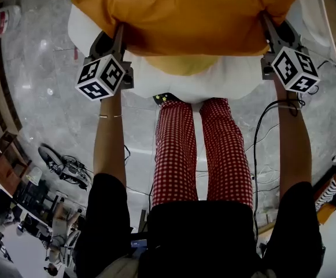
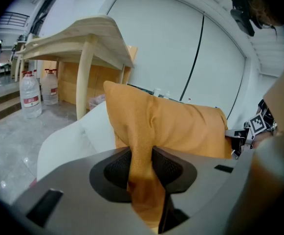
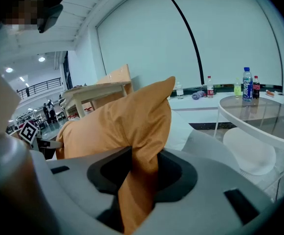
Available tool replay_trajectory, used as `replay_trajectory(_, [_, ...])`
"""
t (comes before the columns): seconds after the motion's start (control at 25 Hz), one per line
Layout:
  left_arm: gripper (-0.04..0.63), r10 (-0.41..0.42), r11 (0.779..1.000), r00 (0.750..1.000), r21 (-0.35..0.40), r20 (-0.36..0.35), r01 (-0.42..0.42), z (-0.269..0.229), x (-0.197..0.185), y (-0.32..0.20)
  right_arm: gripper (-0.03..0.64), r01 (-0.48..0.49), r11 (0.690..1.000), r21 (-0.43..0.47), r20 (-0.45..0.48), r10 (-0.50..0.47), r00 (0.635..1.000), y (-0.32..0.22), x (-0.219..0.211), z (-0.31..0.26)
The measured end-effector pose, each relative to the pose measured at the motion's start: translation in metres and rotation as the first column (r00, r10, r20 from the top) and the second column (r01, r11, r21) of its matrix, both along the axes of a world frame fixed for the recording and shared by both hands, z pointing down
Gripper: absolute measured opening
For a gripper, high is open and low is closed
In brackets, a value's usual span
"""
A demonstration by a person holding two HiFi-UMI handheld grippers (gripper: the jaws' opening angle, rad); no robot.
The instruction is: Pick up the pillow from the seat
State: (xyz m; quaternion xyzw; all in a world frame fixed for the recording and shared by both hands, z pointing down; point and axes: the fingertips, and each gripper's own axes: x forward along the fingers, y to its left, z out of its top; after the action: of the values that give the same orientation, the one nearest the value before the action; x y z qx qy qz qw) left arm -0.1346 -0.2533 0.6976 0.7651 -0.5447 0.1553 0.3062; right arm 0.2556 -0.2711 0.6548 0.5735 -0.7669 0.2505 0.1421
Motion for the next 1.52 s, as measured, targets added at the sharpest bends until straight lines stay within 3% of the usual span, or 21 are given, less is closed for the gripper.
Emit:
replay_trajectory(0.52, [0.130,-0.063,0.997,0.998,0.045,0.021,0.062,-0.053,-0.025,0.022,0.156,0.029,0.999,0.013,0.018,-0.030,0.999,0.013,-0.025,-0.038])
replay_trajectory(1.52, [0.120,-0.099,0.992,0.995,0.076,0.005,0.099,-0.115,-0.009,0.047,0.155,0.013,0.997,0.072,-0.012,-0.012,1.000,0.032,-0.013,-0.104])
